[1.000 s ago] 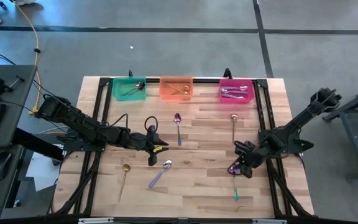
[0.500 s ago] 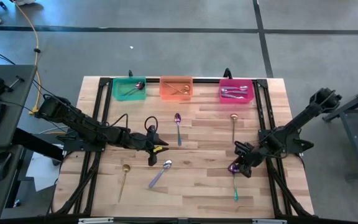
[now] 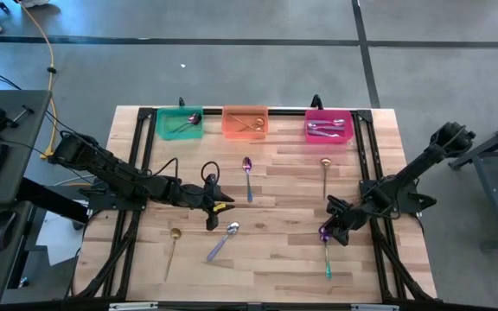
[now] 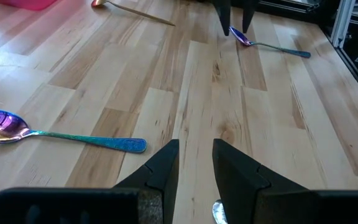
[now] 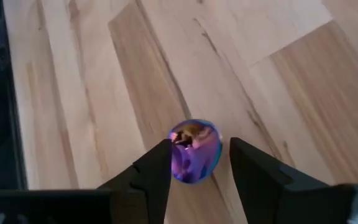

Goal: Sort silverware by color (type)
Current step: Put the blue spoon into the orange bin, then put the blue spoon into the green bin

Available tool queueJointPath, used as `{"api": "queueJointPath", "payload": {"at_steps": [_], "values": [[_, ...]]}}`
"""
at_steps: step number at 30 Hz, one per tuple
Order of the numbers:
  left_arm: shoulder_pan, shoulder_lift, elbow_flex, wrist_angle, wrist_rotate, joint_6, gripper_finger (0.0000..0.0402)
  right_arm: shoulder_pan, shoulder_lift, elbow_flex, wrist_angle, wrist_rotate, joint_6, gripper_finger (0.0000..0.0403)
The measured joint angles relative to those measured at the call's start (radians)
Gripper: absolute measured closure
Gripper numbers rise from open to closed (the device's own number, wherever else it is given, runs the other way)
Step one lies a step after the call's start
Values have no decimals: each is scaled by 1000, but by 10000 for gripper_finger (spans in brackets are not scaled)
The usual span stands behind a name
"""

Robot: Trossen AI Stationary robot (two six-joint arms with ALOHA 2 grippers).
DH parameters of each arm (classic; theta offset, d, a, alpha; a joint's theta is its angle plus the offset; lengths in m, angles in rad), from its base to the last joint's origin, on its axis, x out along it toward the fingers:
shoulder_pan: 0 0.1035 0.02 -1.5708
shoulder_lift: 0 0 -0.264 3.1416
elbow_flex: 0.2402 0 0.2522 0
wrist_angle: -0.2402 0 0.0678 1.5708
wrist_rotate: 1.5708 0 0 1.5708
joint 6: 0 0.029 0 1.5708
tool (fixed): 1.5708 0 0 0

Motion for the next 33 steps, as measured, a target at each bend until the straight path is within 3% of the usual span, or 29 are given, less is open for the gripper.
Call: {"api": "queueJointPath", "payload": {"at_steps": [12,21,33], "values": [[0,0,0,0,0,0,312,0,0,0,27,34,-67,397],[0,0,0,0,0,-16,312,0,0,0,73,91,-101,396],[50,0,0,4,0,-77,312,-15,0,26,50,110,-102,327]]}}
